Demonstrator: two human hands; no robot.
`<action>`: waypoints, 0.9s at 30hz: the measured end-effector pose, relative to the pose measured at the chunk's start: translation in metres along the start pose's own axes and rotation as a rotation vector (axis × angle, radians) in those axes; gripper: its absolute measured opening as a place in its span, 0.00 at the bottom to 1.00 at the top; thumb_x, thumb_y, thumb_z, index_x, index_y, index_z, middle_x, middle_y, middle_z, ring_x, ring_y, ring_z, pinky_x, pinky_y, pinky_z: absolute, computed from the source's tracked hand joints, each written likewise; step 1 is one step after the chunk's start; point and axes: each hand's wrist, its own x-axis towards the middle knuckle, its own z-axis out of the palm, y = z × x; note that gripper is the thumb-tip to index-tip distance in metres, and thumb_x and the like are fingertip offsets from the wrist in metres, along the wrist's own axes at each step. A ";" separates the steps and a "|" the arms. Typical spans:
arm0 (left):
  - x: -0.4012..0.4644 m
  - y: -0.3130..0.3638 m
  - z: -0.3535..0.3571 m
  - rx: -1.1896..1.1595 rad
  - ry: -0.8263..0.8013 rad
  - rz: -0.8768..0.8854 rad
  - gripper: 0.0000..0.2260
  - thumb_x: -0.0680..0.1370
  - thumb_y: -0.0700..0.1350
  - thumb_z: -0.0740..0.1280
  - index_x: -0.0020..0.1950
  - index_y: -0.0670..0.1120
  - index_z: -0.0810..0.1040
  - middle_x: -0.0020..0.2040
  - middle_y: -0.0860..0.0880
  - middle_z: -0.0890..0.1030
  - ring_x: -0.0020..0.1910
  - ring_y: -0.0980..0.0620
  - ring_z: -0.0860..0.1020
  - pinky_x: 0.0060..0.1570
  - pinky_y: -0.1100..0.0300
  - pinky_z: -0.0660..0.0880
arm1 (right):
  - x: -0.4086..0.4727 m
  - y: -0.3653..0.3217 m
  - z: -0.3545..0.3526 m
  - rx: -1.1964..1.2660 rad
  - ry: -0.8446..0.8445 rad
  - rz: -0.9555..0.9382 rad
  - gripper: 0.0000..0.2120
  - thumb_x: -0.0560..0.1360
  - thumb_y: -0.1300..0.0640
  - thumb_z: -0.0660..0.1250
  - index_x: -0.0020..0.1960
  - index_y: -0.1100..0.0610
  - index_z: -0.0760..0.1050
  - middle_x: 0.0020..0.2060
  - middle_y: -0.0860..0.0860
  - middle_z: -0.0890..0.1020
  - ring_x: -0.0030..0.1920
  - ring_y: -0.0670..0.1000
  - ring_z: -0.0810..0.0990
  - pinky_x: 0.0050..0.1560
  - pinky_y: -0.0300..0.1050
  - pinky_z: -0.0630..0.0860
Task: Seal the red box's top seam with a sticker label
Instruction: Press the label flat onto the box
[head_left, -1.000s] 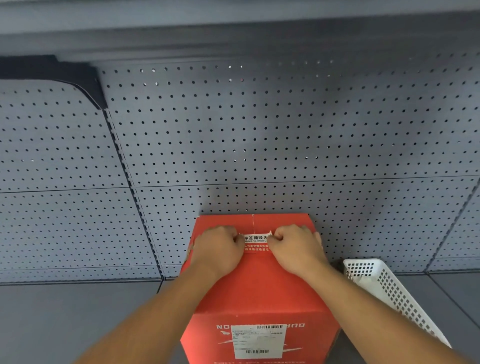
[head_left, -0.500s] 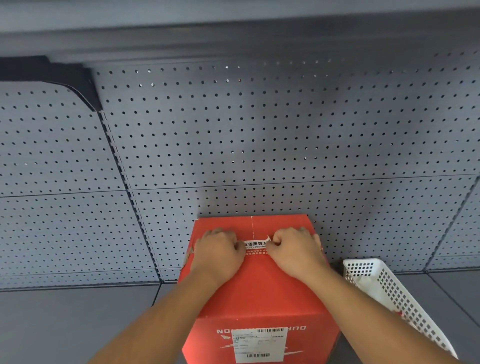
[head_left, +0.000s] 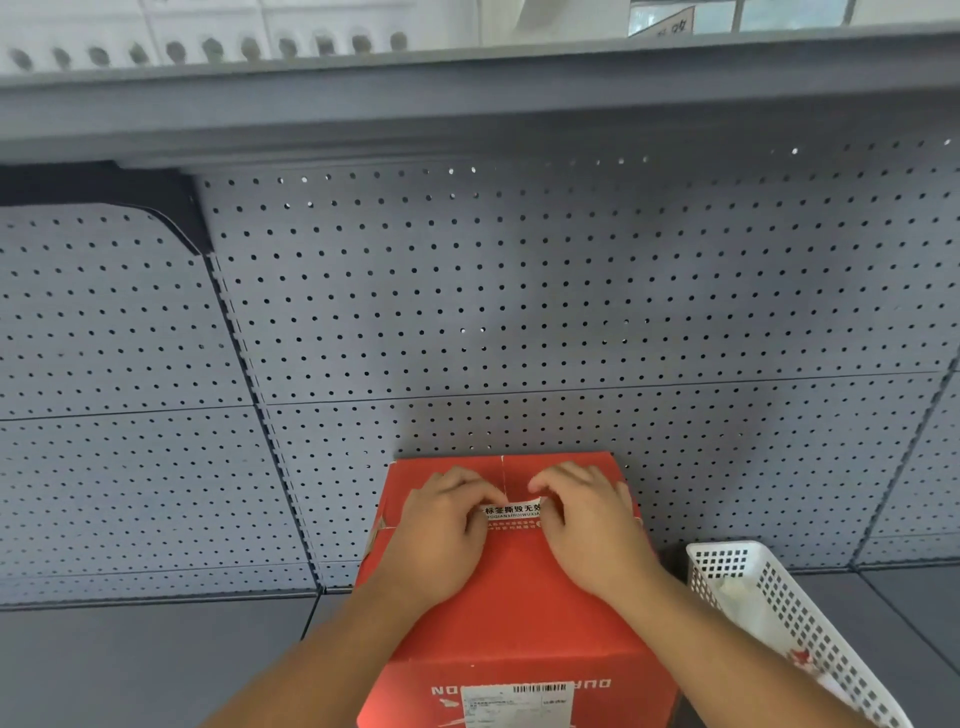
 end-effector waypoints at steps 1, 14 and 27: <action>-0.001 0.005 0.000 0.033 -0.030 0.021 0.16 0.76 0.46 0.58 0.56 0.58 0.82 0.57 0.59 0.81 0.58 0.54 0.77 0.58 0.48 0.71 | -0.001 -0.002 -0.001 -0.021 -0.056 -0.066 0.14 0.79 0.56 0.62 0.61 0.44 0.78 0.60 0.39 0.80 0.64 0.46 0.73 0.61 0.50 0.65; -0.015 0.005 -0.008 0.380 -0.317 0.049 0.26 0.83 0.63 0.49 0.80 0.59 0.61 0.81 0.59 0.63 0.79 0.62 0.58 0.78 0.56 0.53 | -0.025 -0.003 -0.011 -0.231 -0.417 -0.017 0.34 0.80 0.32 0.40 0.82 0.44 0.50 0.81 0.38 0.52 0.80 0.42 0.44 0.79 0.56 0.41; -0.021 0.008 -0.012 0.313 -0.197 0.020 0.25 0.81 0.63 0.50 0.75 0.59 0.69 0.77 0.60 0.69 0.75 0.56 0.65 0.73 0.50 0.62 | -0.032 -0.005 -0.019 -0.152 -0.235 -0.132 0.27 0.81 0.38 0.50 0.78 0.45 0.63 0.79 0.40 0.62 0.79 0.42 0.52 0.77 0.47 0.49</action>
